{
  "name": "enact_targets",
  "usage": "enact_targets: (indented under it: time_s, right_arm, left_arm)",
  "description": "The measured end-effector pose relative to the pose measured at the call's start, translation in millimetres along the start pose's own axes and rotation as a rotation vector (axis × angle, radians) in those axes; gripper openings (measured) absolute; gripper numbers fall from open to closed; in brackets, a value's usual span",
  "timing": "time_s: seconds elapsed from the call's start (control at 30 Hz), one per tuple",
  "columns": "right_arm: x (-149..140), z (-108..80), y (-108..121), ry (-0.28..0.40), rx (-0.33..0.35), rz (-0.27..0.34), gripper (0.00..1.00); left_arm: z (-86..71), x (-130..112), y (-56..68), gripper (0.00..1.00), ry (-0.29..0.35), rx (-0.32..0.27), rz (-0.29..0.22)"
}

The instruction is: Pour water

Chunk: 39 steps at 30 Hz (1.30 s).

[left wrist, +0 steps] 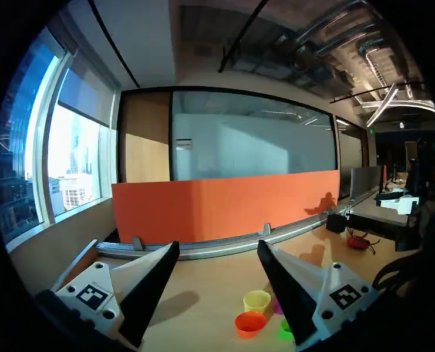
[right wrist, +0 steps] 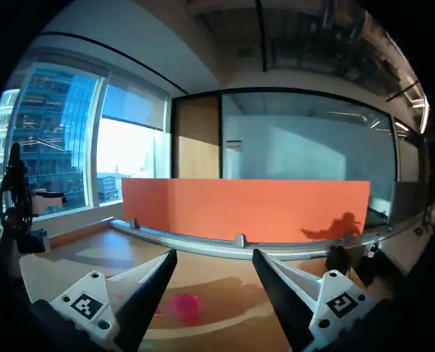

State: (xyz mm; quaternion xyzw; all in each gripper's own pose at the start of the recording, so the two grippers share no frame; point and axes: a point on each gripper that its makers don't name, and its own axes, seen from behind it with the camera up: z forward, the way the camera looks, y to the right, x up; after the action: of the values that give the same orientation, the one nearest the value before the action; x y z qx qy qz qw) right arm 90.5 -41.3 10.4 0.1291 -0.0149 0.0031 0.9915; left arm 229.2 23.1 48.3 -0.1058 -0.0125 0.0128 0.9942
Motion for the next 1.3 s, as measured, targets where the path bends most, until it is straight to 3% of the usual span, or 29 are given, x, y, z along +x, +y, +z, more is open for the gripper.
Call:
enact_targets:
  time_s: [0.3, 0.8, 1.1, 1.3]
  right_arm:
    - [15, -5.2, -44, 0.031, 0.189, -0.023, 0.99]
    - [10, -10.3, -83, -0.015, 0.354, -0.049, 0.99]
    - [-1, -5.5, -94, -0.050, 0.414, -0.063, 0.99]
    - [-18, -6.7, -107, -0.096, 0.479, -0.106, 0.99]
  left_arm:
    - [3.3, 2, 30.1, 0.99, 0.007, -0.141, -0.007]
    - [3.2, -18, 64.3, 0.99, -0.040, -0.301, 0.043]
    - [11.0, -38, 77.8, 0.99, -0.087, -0.362, 0.059]
    - [15.5, -55, 88.4, 0.99, -0.124, -0.408, 0.072]
